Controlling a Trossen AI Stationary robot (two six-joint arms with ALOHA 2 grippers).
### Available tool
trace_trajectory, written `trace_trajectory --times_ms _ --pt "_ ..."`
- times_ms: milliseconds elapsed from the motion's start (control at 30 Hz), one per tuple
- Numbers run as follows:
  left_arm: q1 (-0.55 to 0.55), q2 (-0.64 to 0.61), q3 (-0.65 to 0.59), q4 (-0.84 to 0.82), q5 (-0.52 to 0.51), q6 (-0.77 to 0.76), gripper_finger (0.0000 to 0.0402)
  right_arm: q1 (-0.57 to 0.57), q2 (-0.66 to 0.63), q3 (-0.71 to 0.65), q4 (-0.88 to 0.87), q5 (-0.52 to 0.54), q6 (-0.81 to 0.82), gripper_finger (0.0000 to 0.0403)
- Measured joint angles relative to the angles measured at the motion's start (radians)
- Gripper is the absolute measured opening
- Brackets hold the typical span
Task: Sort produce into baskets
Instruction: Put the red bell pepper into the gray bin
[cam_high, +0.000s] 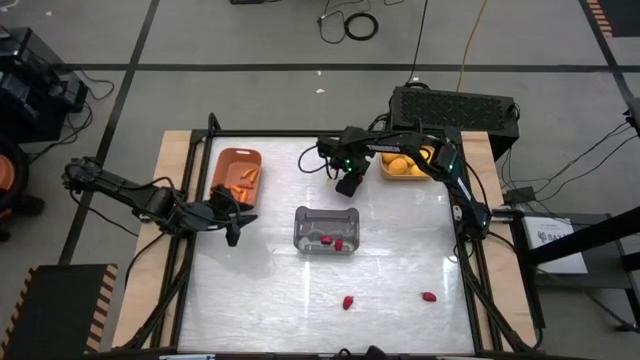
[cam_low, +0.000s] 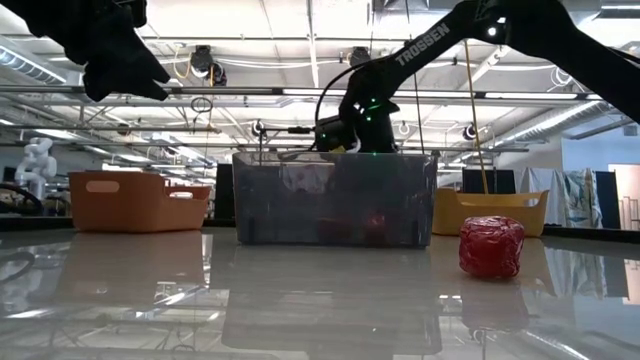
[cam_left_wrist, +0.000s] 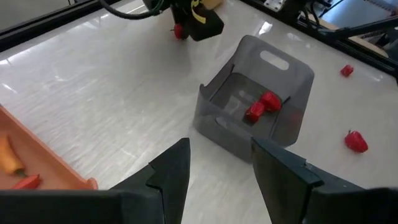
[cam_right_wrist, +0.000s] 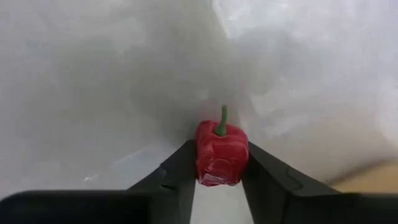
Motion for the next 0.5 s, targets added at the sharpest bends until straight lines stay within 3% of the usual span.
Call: trace_trajectory --times_ms 233,500 --pt "0.000 0.000 0.000 -0.020 0.006 0.007 0.0176 0.017 -0.008 0.091 -0.091 0.008 0.072 0.0073" --pt "0.000 0.000 0.000 -0.044 0.106 0.060 0.0176 0.111 -0.010 0.297 -0.197 -0.004 0.238 0.0082"
